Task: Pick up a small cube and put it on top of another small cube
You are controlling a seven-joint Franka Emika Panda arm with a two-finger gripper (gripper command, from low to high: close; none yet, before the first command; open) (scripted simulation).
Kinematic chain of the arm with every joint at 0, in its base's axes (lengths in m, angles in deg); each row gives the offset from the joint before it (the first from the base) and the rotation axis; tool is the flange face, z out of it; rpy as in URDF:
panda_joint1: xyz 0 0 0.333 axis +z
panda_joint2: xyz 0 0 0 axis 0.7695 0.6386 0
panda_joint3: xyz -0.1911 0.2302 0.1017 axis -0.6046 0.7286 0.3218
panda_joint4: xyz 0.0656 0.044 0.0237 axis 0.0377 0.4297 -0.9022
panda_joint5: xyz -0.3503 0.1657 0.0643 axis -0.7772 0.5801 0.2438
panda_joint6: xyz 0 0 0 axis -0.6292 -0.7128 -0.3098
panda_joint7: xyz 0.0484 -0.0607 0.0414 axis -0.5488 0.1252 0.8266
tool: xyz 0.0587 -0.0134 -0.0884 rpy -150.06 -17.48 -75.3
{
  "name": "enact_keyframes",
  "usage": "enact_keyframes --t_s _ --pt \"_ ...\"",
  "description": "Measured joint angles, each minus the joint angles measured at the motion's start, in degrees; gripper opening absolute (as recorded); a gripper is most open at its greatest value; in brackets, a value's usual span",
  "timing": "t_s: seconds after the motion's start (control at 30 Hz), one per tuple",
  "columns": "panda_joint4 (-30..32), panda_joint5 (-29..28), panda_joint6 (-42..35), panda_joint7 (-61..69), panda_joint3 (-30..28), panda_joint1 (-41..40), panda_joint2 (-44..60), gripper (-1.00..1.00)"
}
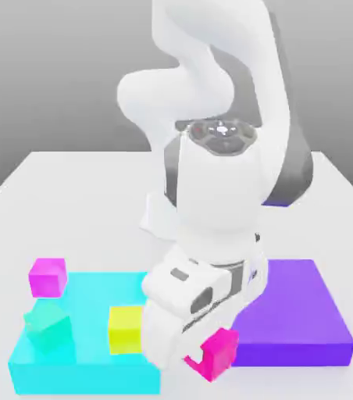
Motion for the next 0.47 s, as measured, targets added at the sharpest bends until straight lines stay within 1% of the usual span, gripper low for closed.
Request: enact_keyframes --t_s 0.2,0.27,0.37,0.4,0.47 --pt "5.2 -3.0 -6.2 -1.8 -2.9 -7.1 -11.4 -1.00" --pt "6.3 -2.4 -4.2 -1.2 -3.0 -7.2 -10.4 -1.00" --pt "7.5 -0.6 1.8 0.1 -3.1 -6.9 -5.6 -1.00" --pt "7.8 -0.2 3.0 0.4 -3.0 -6.9 -4.6 1.00" --pt "7.8 -0.2 3.0 0.4 -3.0 -6.9 -4.6 1.00"
